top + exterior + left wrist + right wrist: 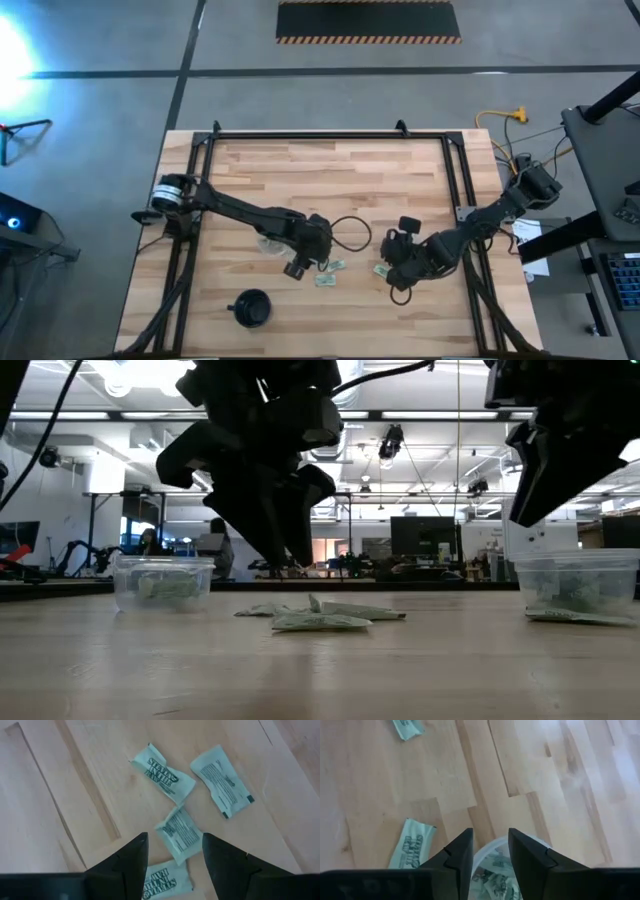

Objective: Pick and place Stevia / Truvia into bins
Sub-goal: Put the stevia packet into the oval transparent container

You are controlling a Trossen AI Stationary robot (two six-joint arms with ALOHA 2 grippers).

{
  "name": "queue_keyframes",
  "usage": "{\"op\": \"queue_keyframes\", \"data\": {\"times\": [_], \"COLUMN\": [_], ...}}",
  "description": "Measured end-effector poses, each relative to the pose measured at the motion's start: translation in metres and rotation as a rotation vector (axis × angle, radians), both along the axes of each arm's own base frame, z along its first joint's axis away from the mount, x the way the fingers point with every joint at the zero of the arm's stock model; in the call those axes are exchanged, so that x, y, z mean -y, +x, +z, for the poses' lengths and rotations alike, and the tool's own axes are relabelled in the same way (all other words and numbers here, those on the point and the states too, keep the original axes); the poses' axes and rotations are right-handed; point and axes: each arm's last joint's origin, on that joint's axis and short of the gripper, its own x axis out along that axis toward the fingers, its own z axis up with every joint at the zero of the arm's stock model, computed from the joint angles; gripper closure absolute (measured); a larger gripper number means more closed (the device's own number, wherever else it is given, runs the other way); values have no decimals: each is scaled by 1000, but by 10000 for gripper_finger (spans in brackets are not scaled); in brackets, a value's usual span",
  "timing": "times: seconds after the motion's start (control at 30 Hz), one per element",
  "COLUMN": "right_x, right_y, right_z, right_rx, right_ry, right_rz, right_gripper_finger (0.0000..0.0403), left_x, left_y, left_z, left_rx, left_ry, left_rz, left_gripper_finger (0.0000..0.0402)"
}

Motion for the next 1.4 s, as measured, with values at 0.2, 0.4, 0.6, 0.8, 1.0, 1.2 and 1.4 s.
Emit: {"op": "queue_keyframes", "data": {"times": [0.2, 0.4, 0.6, 0.8, 1.0, 1.2, 1.4], "right_x": [-4, -7, -10, -12, -12, -11, -11], "right_y": [-4, -4, -5, -5, -5, -5, -6], "right_z": [-2, -1, 0, 0, 0, -1, -1], "right_rx": [3, 30, 34, 38, 39, 37, 37], "right_ry": [5, -8, -4, -2, -2, -3, -3], "right_rz": [5, 13, 25, 29, 29, 29, 28], "right_gripper_finger": [299, 305, 303, 308, 317, 322, 319], "left_x": [0, 2, 3, 3, 4, 2, 1], "left_y": [3, 13, 18, 19, 24, 25, 24], "left_z": [-6, -17, -20, -27, -34, -34, -34], "left_rx": [-11, -21, -27, -48, -62, -61, -62], "left_ry": [-2, -9, -7, -3, 1, 0, 1], "left_rz": [4, 1, 1, 2, 3, 9, 10], "left_gripper_finger": [231, 231, 231, 231, 231, 248, 312]}}
